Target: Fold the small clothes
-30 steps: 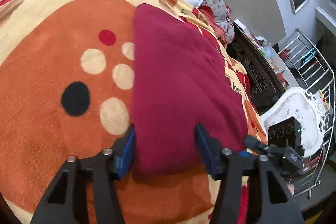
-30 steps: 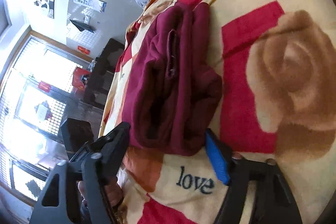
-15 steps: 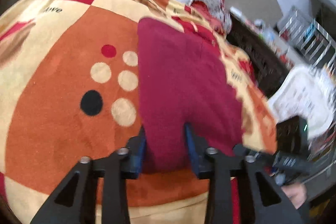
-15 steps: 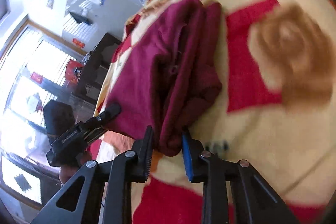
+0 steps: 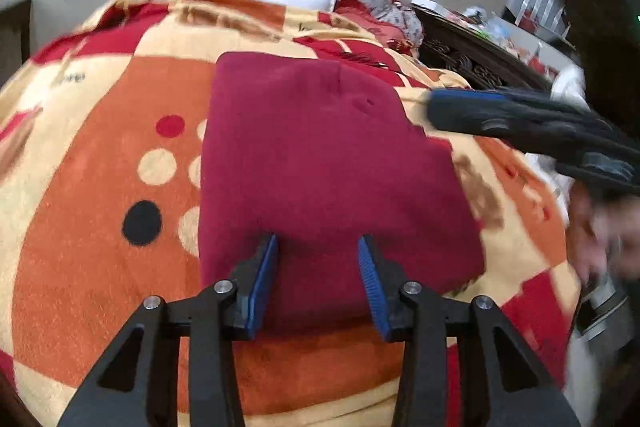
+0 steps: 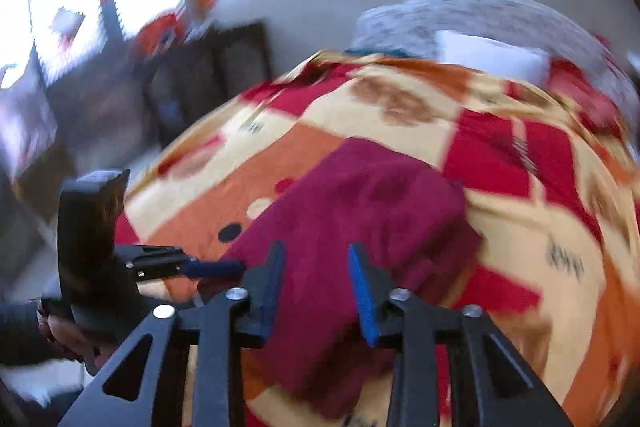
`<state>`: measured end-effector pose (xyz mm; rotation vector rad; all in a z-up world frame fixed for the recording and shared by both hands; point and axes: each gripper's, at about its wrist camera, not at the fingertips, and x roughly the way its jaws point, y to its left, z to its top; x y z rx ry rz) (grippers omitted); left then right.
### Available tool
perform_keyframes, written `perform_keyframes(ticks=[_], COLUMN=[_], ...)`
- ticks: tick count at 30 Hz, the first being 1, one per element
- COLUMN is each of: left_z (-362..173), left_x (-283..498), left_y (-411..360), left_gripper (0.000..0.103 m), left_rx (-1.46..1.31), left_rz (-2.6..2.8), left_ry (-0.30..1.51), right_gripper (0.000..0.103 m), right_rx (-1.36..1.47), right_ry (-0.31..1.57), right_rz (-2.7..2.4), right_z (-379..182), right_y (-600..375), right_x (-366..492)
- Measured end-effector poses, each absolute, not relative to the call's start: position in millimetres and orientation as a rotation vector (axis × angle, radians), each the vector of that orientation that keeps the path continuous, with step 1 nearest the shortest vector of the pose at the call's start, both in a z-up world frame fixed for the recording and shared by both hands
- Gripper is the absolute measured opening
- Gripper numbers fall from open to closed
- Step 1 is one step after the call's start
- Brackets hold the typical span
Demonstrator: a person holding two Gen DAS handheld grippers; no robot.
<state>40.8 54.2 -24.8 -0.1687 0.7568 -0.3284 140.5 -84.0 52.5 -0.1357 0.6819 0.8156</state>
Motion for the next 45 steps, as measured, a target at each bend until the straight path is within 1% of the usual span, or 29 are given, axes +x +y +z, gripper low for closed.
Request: perform_keyframes(ticks=[2, 3, 4, 7, 8, 10, 13, 16, 18, 22, 25, 26, 27, 28, 29, 32, 35, 36, 38, 39, 40, 41, 42, 43, 45], left_z=[-26, -27, -29, -32, -32, -32, -31, -31, -31, -32, -32, -32, -32, -33, -33, -33, -33, -32, -32, -32, -32, -33, -33, -33, -33], left_x=[39, 40, 42, 41, 41, 39, 39, 41, 41, 41, 41, 41, 41, 42, 42, 42, 42, 42, 42, 42, 42, 42, 42, 43, 42], left_y=[59, 62, 63, 64, 62, 56, 50, 48, 48, 49, 50, 51, 52, 52, 53, 53, 53, 52, 51, 50, 50, 50, 50, 49, 47], left_gripper=[0.040, 0.040, 0.040, 0.041, 0.041, 0.049, 0.057, 0.060, 0.060, 0.060, 0.060, 0.060, 0.060, 0.060, 0.060, 0.060, 0.063, 0.065, 0.066, 0.067, 0.067, 0.067, 0.067, 0.067, 0.067], left_rx=[-0.197, -0.223, -0.234, -0.246, -0.235, -0.211, -0.179, -0.167, -0.175, -0.184, -0.192, -0.198, -0.205, -0.212, -0.216, -0.216, -0.217, -0.215, -0.207, -0.203, -0.200, -0.199, -0.198, -0.195, -0.185], left_rz=[-0.341, -0.369, -0.378, -0.387, -0.384, -0.382, -0.381, -0.384, -0.388, -0.391, -0.396, -0.402, -0.407, -0.410, -0.413, -0.413, -0.415, -0.415, -0.415, -0.415, -0.415, -0.415, -0.414, -0.414, -0.418], left_ry=[0.753, 0.757, 0.759, 0.756, 0.753, 0.750, 0.749, 0.751, 0.751, 0.751, 0.749, 0.748, 0.747, 0.747, 0.745, 0.746, 0.747, 0.746, 0.747, 0.748, 0.748, 0.748, 0.749, 0.750, 0.754], right_gripper=[0.026, 0.023, 0.023, 0.023, 0.023, 0.023, 0.023, 0.025, 0.026, 0.026, 0.025, 0.024, 0.021, 0.020, 0.014, 0.014, 0.014, 0.016, 0.017, 0.020, 0.023, 0.031, 0.039, 0.041, 0.041], right_rx=[-0.315, -0.383, -0.416, -0.286, -0.271, -0.255, -0.280, -0.288, -0.297, -0.249, -0.322, -0.340, -0.339, -0.260, -0.182, -0.108, -0.091, -0.107, -0.143, -0.157, -0.161, -0.166, -0.185, -0.221, -0.297], right_ry=[0.757, 0.805, 0.819, 0.768, 0.758, 0.752, 0.737, 0.666, 0.675, 0.771, 0.823, 0.845, 0.857, 0.869, 0.872, 0.838, 0.842, 0.840, 0.798, 0.770, 0.749, 0.739, 0.733, 0.733, 0.786], right_rz=[0.822, 0.810, 0.798, 0.826, 0.819, 0.803, 0.815, 0.769, 0.701, 0.712, 0.666, 0.637, 0.603, 0.605, 0.615, 0.623, 0.605, 0.605, 0.597, 0.610, 0.647, 0.681, 0.699, 0.719, 0.685], right_z=[28, 10, -6, -21, -23, -21, 5, 44, 53, 37, 10, -1, -9, -16, -20, -29, -20, -11, 9, 20, 29, 33, 34, 28, 2], right_y=[-69, -72, -80, -115, -119, -120, -113, -97, -78, -39, -36, -46, -59, -82, -100, -125, -123, -120, -115, -111, -106, -101, -97, -91, -88], right_x=[153, 157, 157, 146, 141, 137, 140, 159, 187, 238, 254, 260, 264, 269, 270, 260, 256, 252, 239, 231, 219, 205, 195, 184, 179])
